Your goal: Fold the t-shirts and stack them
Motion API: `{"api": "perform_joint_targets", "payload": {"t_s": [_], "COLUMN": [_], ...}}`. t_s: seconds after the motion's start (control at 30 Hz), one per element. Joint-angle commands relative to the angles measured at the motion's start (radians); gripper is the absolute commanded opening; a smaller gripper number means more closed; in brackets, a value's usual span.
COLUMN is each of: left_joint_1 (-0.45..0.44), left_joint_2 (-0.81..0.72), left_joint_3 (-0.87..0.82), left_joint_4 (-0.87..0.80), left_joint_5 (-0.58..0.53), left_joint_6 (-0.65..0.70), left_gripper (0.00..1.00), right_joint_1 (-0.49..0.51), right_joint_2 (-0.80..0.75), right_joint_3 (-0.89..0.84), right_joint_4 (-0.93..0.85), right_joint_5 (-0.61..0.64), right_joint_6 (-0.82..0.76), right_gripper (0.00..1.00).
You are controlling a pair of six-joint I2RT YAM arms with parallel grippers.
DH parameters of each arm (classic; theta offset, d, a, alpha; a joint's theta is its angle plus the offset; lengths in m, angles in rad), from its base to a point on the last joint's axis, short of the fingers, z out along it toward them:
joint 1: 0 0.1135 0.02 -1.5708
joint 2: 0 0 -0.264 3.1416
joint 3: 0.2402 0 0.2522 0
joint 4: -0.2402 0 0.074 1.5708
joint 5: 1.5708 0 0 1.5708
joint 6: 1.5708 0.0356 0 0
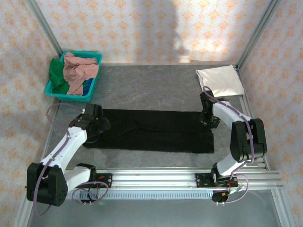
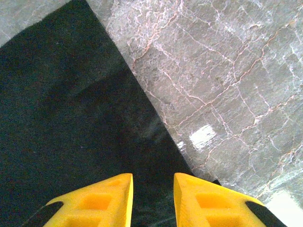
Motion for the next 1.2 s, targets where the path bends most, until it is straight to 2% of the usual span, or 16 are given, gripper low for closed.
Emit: {"api": "perform_joint_targets", "payload": {"t_s": [0.0, 0.07, 0.23, 0.43, 0.57, 0.63, 0.73, 0.77, 0.87, 0.9, 0.93, 1.03, 1.07, 1.17], "left_joint_1": [-0.018, -0.074, -0.255, -0.319, -0.361, -0.377, -0.402, -0.412, -0.438, -0.441, -0.440, -0.410, -0.386, -0.307], "left_joint_2": [0.090, 0.168, 0.375, 0.481, 0.467, 0.442, 0.390, 0.370, 0.324, 0.309, 0.294, 0.317, 0.349, 0.473], "left_joint_3": [0.081, 0.136, 0.302, 0.332, 0.304, 0.274, 0.238, 0.219, 0.178, 0.170, 0.166, 0.223, 0.253, 0.336], "left_joint_4": [0.017, 0.031, -0.012, -0.038, -0.072, -0.077, -0.089, -0.075, -0.062, -0.061, -0.062, -0.098, -0.108, -0.107], "left_joint_5": [0.042, 0.044, -0.031, 0.009, 0.026, 0.046, 0.054, 0.073, 0.118, 0.109, 0.085, -0.015, -0.043, -0.058], "left_joint_6": [0.038, 0.045, 0.097, 0.138, 0.154, 0.140, 0.105, 0.095, 0.064, 0.058, 0.051, 0.045, 0.047, 0.059], "left_gripper": [0.61, 0.63, 0.67, 0.65, 0.46, 0.23, 0.04, 0.01, 0.00, 0.01, 0.10, 0.55, 0.61, 0.62], "right_joint_1": [-0.004, -0.004, -0.010, -0.024, -0.024, -0.028, -0.031, -0.035, -0.038, -0.038, -0.038, -0.038, -0.038, -0.038], "right_joint_2": [-0.008, 0.028, 0.110, 0.173, 0.205, 0.216, 0.226, 0.226, 0.227, 0.223, 0.218, 0.208, 0.212, 0.223], "right_joint_3": [-0.018, -0.021, -0.024, 0.031, 0.097, 0.133, 0.176, 0.186, 0.225, 0.235, 0.239, 0.240, 0.242, 0.245], "right_joint_4": [0.046, 0.059, 0.069, 0.066, 0.034, 0.017, -0.003, -0.005, -0.021, -0.021, -0.012, 0.021, 0.025, 0.027], "right_joint_5": [-0.004, -0.015, 0.044, 0.046, 0.074, 0.095, 0.111, 0.113, 0.113, 0.112, 0.102, 0.051, 0.041, 0.038], "right_joint_6": [0.017, 0.020, 0.034, 0.042, 0.029, 0.019, 0.008, 0.006, 0.000, -0.001, -0.002, -0.009, -0.012, -0.005], "right_gripper": [0.28, 0.27, 0.24, 0.24, 0.24, 0.24, 0.24, 0.24, 0.24, 0.24, 0.24, 0.26, 0.26, 0.26]}}
